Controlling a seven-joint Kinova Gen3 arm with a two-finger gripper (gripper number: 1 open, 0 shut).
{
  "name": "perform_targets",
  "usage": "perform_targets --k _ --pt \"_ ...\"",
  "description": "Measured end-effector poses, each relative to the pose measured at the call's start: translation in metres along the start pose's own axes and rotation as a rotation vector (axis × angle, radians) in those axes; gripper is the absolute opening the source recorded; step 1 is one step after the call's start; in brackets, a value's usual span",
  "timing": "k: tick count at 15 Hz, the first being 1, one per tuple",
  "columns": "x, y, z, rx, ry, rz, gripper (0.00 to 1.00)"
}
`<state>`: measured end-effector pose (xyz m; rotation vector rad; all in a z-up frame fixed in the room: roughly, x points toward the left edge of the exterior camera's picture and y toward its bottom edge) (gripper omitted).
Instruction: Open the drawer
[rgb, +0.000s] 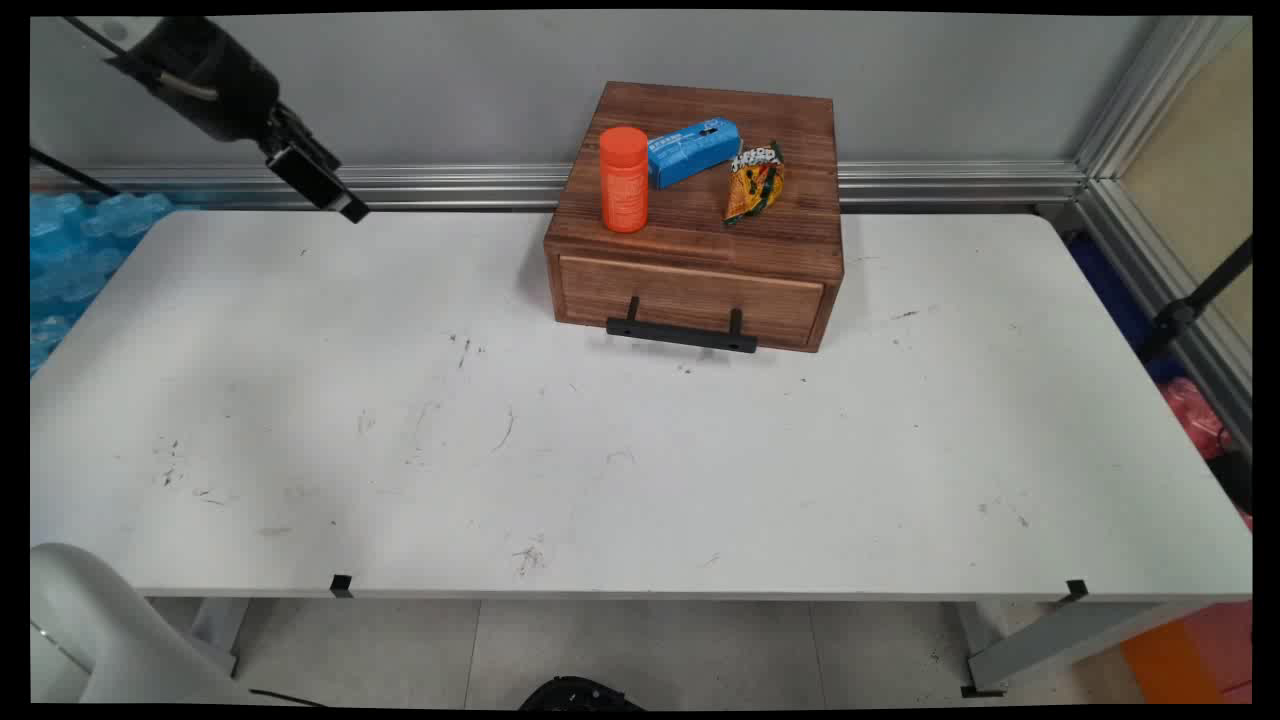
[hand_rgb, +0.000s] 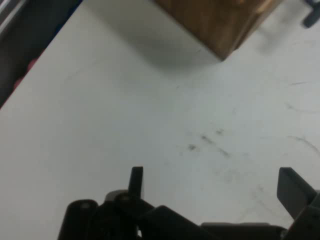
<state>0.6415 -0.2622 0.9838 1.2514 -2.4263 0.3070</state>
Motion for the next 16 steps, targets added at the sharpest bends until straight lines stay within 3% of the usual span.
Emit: perform_targets --k 8,16 --pt "0.060 0.054 0.017 -0.058 0.038 0.265 1.00" --pt "0.105 0.112 0.071 -0.113 0.054 0.473 1.00"
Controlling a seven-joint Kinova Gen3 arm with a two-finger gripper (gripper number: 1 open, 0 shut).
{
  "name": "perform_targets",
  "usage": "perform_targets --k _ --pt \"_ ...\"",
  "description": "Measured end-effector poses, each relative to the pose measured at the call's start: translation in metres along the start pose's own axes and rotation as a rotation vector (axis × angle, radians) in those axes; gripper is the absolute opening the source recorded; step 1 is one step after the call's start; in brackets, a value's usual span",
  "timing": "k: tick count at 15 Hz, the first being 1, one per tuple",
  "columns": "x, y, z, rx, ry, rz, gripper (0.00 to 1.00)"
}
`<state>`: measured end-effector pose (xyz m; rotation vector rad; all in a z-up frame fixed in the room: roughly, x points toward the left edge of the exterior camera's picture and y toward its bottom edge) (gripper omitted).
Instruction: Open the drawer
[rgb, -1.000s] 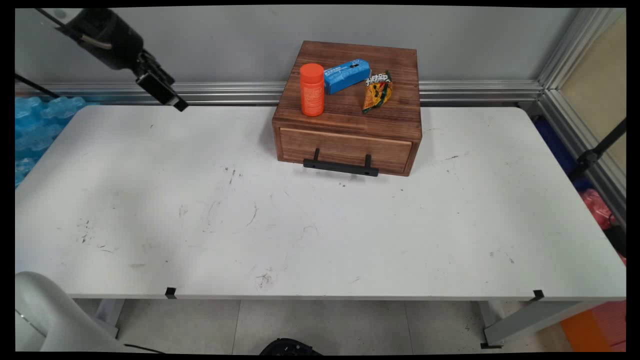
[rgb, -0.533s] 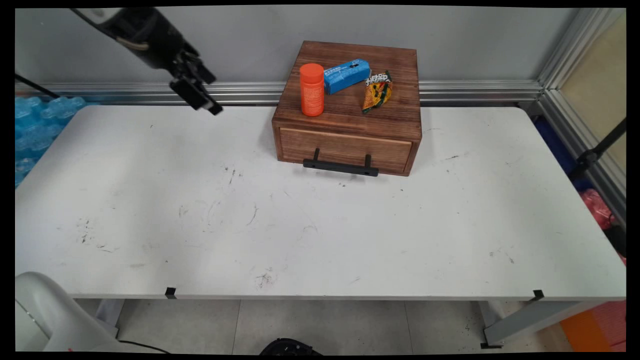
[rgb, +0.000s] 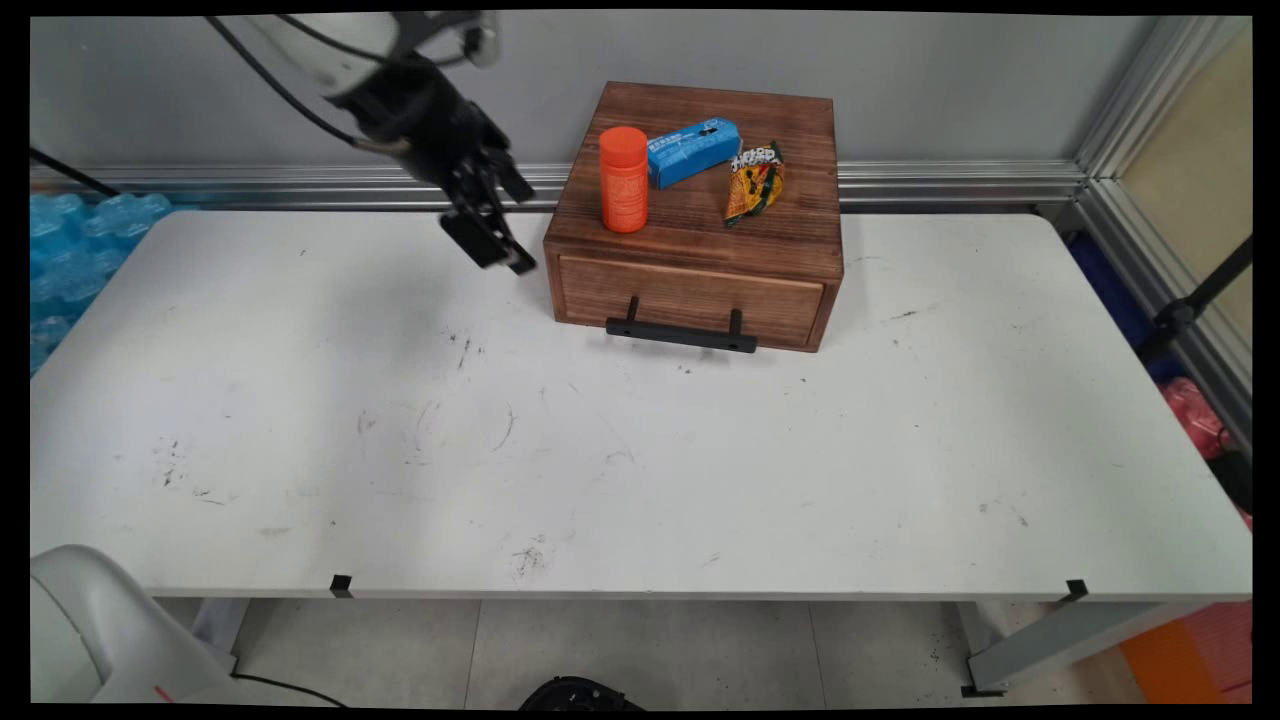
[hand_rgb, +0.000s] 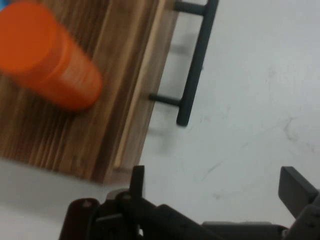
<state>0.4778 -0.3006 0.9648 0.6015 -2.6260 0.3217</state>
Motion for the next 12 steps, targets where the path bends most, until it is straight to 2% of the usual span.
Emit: perform_targets --k 8,12 --pt "0.043 0.015 0.078 -0.036 -0.002 0.190 1.00" --pt "0.055 0.018 0.111 -0.044 -0.017 0.243 1.00"
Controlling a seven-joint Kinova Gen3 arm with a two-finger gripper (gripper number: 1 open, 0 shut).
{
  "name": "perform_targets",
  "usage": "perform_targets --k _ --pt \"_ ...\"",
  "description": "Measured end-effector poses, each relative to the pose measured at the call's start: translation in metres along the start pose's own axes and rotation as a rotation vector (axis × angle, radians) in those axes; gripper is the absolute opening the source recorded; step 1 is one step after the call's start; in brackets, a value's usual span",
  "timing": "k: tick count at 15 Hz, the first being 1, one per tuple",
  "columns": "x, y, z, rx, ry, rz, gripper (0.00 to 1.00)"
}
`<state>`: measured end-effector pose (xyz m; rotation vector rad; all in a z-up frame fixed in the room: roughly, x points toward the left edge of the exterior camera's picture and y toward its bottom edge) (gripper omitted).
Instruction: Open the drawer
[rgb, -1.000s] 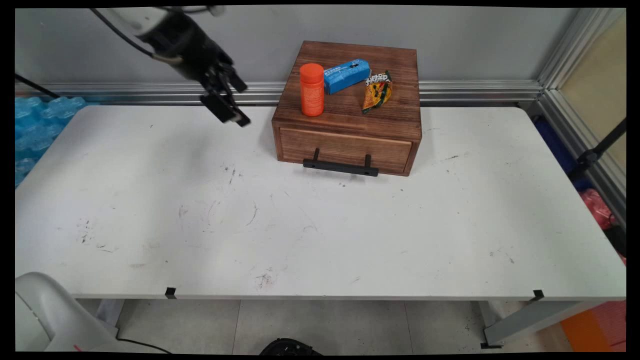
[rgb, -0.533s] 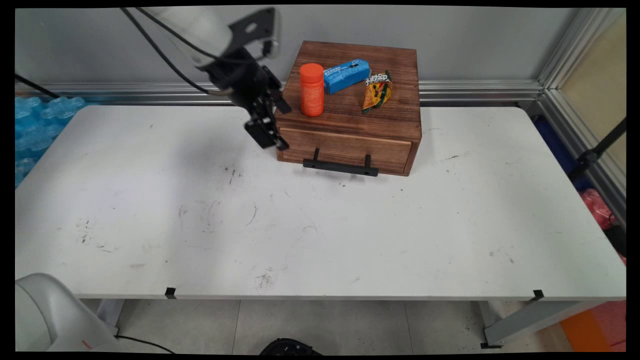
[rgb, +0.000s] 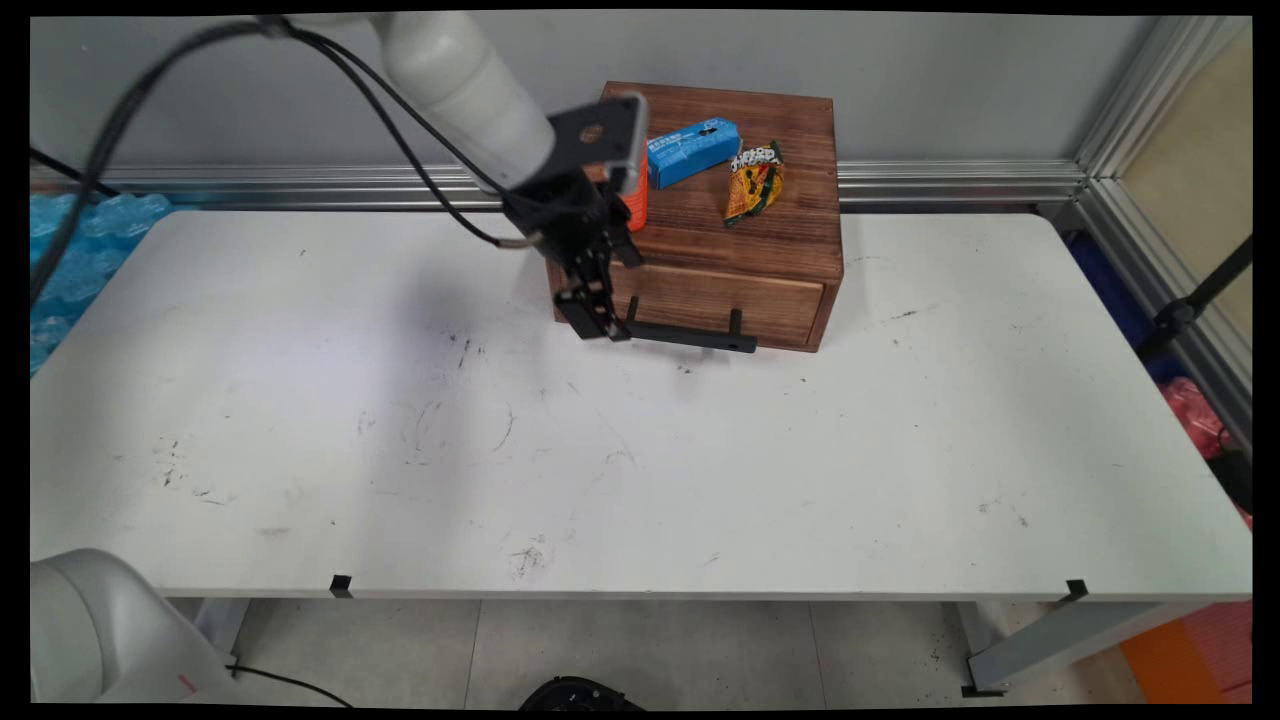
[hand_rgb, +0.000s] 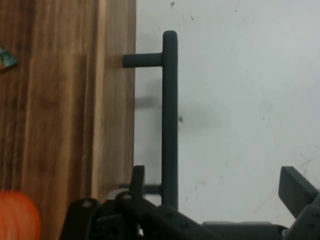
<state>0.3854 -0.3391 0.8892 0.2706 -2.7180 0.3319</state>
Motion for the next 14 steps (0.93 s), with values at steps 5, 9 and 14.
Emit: perform_targets --k 5,9,14 --pt "0.015 -0.004 0.049 -0.008 -0.031 0.052 1.00" --pt "0.020 -0.007 0.085 -0.024 -0.063 0.082 1.00" --pt "0.021 -0.007 0.114 -0.048 -0.088 0.103 1.00"
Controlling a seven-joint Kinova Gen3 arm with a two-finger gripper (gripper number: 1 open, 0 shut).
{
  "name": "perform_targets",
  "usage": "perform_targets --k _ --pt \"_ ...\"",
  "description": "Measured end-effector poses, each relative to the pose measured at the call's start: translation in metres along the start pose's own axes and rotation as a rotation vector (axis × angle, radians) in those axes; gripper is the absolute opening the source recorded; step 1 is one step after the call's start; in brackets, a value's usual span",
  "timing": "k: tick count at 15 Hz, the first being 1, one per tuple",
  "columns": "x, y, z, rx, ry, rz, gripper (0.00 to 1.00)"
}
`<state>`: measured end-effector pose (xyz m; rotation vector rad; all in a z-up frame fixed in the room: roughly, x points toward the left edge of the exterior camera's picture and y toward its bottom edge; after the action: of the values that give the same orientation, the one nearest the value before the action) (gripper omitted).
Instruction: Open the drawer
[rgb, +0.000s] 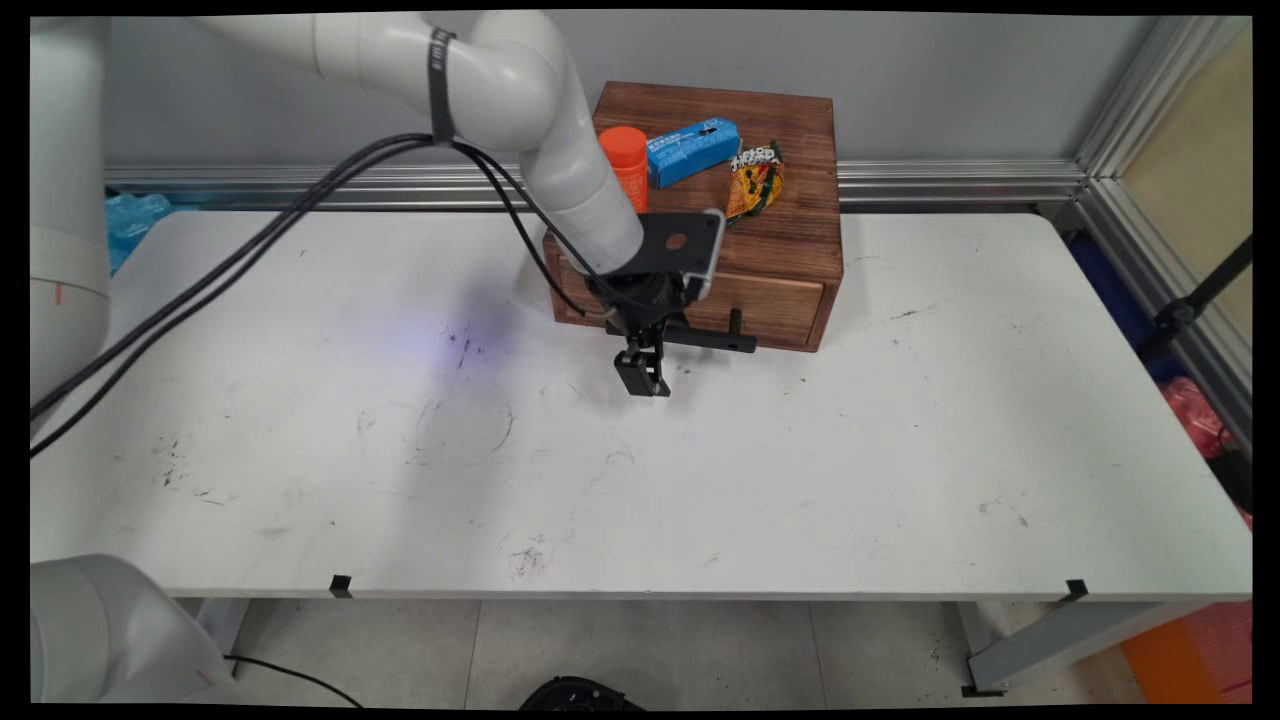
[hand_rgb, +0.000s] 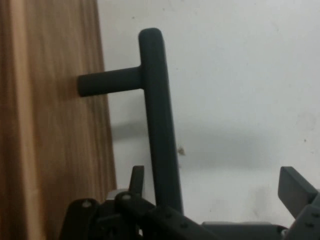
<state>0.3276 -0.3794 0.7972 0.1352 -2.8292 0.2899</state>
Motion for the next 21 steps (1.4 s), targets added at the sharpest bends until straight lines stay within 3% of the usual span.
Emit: perform_targets --k 11,21 --pt "0.012 0.002 0.024 -0.027 0.000 -0.010 1.00" --pt "0.021 0.039 0.013 -0.073 0.014 -0.070 1.00"
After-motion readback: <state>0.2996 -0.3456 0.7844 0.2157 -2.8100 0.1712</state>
